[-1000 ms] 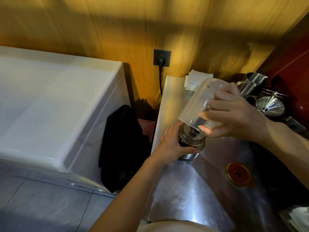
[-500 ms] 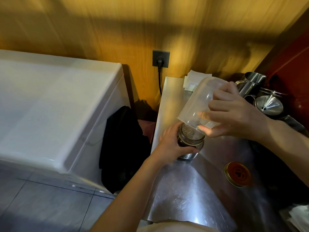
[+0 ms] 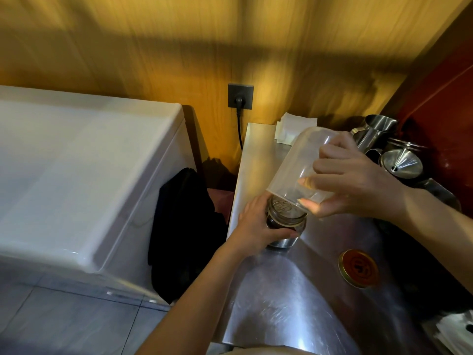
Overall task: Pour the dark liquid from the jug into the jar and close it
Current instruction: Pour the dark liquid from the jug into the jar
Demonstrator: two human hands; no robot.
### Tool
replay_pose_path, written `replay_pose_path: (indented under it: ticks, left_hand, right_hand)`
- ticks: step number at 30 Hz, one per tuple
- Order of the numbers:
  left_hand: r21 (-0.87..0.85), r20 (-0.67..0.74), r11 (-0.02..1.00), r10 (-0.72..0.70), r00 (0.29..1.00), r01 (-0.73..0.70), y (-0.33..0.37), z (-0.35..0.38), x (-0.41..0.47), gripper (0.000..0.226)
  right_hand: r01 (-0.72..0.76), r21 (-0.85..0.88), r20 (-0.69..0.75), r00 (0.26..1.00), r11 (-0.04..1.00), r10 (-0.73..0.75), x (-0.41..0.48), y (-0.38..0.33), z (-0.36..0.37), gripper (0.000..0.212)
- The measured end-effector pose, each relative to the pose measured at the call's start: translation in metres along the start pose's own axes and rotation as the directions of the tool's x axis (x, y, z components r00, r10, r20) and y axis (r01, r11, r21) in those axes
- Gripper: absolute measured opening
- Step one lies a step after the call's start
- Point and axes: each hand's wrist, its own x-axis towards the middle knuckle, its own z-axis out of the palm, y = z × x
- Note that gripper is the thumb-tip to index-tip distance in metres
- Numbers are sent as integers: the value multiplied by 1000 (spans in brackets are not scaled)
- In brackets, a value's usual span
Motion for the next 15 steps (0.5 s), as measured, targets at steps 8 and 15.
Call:
replay_pose_path:
  ticks: [8,15]
  left_hand:
    - [10,-9,1000,14,1000,-14,-3,-2,-2,82]
    - [61,-35,997,45,998,-43,-12,0,-2,91]
  right_hand:
    - [-15,40,-62,998,999,17,-2,-7,5,30]
    - [-273,161,-138,945,948,296,-12,-10,3,28]
